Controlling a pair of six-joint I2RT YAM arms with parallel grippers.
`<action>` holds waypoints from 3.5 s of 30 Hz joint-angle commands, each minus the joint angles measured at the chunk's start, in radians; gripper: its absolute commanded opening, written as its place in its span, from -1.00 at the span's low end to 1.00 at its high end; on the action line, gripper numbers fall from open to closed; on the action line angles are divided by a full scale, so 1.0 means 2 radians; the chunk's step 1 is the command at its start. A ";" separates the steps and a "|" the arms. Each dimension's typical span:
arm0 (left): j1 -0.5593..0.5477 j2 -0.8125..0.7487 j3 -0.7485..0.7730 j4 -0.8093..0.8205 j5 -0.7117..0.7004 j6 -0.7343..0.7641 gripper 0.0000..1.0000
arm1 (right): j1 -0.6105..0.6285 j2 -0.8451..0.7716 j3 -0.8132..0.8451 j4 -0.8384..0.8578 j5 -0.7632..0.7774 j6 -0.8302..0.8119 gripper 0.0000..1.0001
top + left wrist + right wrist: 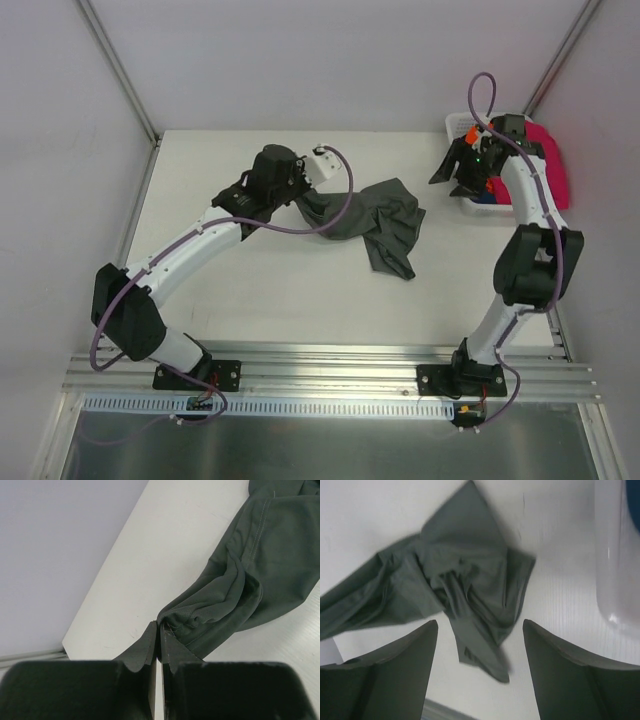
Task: Fold and stack the t-shirts
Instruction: Move the tshirt to the center of the board
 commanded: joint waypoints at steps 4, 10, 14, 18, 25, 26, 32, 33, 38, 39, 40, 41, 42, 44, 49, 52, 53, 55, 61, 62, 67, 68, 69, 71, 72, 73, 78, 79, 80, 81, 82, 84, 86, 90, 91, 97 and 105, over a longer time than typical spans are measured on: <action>0.003 0.039 0.049 -0.004 0.012 -0.041 -1.00 | 0.035 0.143 0.185 0.002 -0.009 -0.021 0.44; 0.003 0.056 0.062 -0.008 0.012 -0.067 -1.00 | 0.052 0.228 0.223 0.022 -0.036 -0.004 0.44; 0.003 0.057 0.067 -0.012 0.016 -0.074 -0.99 | 0.063 0.283 0.268 0.028 -0.038 -0.003 0.44; 0.002 0.059 0.076 -0.021 0.014 -0.078 -0.99 | 0.067 0.321 0.298 0.039 -0.042 0.013 0.44; -0.001 0.061 0.082 -0.039 0.022 -0.098 -1.00 | 0.070 0.356 0.324 0.058 -0.045 0.024 0.44; -0.002 0.061 0.082 -0.039 0.022 -0.098 -1.00 | 0.071 0.361 0.327 0.061 -0.046 0.025 0.36; -0.006 0.066 0.088 -0.043 0.025 -0.102 -1.00 | 0.081 0.376 0.338 0.075 -0.054 0.029 -0.47; -0.006 0.068 0.088 -0.043 0.025 -0.103 -0.99 | 0.081 0.378 0.339 0.077 -0.054 0.029 -0.49; -0.006 0.068 0.092 -0.044 0.024 -0.103 -0.99 | 0.084 0.380 0.341 0.078 -0.046 0.032 -0.37; -0.006 0.066 0.092 -0.045 0.024 -0.104 -0.99 | 0.084 0.380 0.341 0.078 -0.046 0.031 -0.37; -0.006 0.065 0.091 -0.045 0.024 -0.103 -0.99 | 0.084 0.380 0.342 0.078 -0.045 0.028 -0.37; -0.006 0.065 0.090 -0.045 0.023 -0.104 -0.99 | 0.084 0.380 0.343 0.078 -0.041 0.026 -0.37; -0.006 0.063 0.088 -0.045 0.024 -0.104 -1.00 | 0.084 0.381 0.343 0.078 -0.041 0.022 -0.43; -0.006 0.061 0.085 -0.045 0.024 -0.105 -1.00 | 0.084 0.382 0.344 0.076 -0.039 0.014 -0.84; -0.006 0.052 0.076 -0.046 0.023 -0.102 -1.00 | 0.084 0.365 0.335 0.071 -0.037 0.009 -0.99; -0.006 0.047 0.069 -0.045 0.022 -0.102 -1.00 | 0.081 0.342 0.333 0.065 -0.032 0.003 -0.99; -0.006 0.045 0.068 -0.045 0.018 -0.102 -1.00 | 0.080 0.333 0.330 0.063 -0.026 0.002 -0.99; 0.000 0.038 0.069 -0.045 0.016 -0.097 -0.99 | 0.076 0.302 0.324 0.058 -0.025 0.002 -0.99; 0.040 0.022 0.085 -0.039 0.018 -0.078 -0.99 | 0.064 0.196 0.293 0.052 -0.025 0.002 -0.99; 0.044 0.019 0.085 -0.038 0.017 -0.076 -0.99 | 0.061 0.183 0.291 0.048 -0.025 -0.011 -0.99; 0.055 0.001 0.085 -0.037 0.019 -0.069 -0.97 | 0.056 0.087 0.259 0.042 -0.029 -0.020 -0.99; 0.056 -0.006 0.086 -0.037 0.021 -0.069 -0.97 | 0.057 0.073 0.250 0.038 -0.031 -0.022 -0.99; 0.057 -0.010 0.091 -0.037 0.022 -0.069 -0.97 | 0.056 0.056 0.242 0.037 -0.032 -0.023 -0.99; 0.057 -0.019 0.097 -0.038 0.026 -0.071 -0.98 | 0.055 0.010 0.216 0.034 -0.036 -0.024 -0.99; 0.057 -0.023 0.106 -0.038 0.028 -0.071 -0.99 | 0.055 -0.004 0.207 0.034 -0.036 -0.024 -0.99; 0.057 -0.027 0.112 -0.038 0.032 -0.071 -0.99 | 0.057 -0.019 0.187 0.034 -0.035 -0.025 -0.99; 0.057 -0.049 0.154 -0.037 0.026 -0.049 -1.00 | 0.056 -0.120 0.150 0.017 -0.026 -0.041 -0.99; 0.057 -0.051 0.158 -0.037 0.024 -0.042 -1.00 | 0.055 -0.133 0.140 0.012 -0.023 -0.043 -0.99; 0.057 -0.059 0.161 -0.037 0.022 -0.029 -1.00 | 0.055 -0.146 0.135 0.009 -0.019 -0.046 -0.99; 0.057 -0.063 0.167 -0.036 0.019 -0.024 -1.00 | 0.054 -0.172 0.130 0.006 -0.018 -0.050 -0.99; 0.057 -0.073 0.168 -0.036 0.018 -0.017 -1.00 | 0.054 -0.184 0.124 0.002 -0.018 -0.052 -0.99; 0.057 -0.083 0.167 -0.036 0.016 -0.015 -1.00 | 0.054 -0.220 0.110 -0.001 -0.019 -0.052 -0.99; 0.057 -0.102 0.164 -0.038 0.022 -0.010 -1.00 | 0.038 -0.243 0.104 -0.004 -0.022 -0.054 -0.99; 0.057 -0.134 0.146 -0.042 0.043 0.000 -1.00 | 0.028 -0.289 0.101 -0.004 -0.026 -0.058 -0.99; 0.057 -0.147 0.143 -0.043 0.051 0.010 -1.00 | 0.025 -0.303 0.102 -0.004 -0.026 -0.058 -0.99; 0.057 -0.193 0.126 -0.051 0.105 0.002 -1.00 | 0.017 -0.338 0.128 -0.020 -0.024 -0.057 -0.99; 0.057 -0.241 0.079 -0.056 0.101 0.038 -0.99 | 0.009 -0.370 0.130 -0.021 0.008 -0.088 -0.99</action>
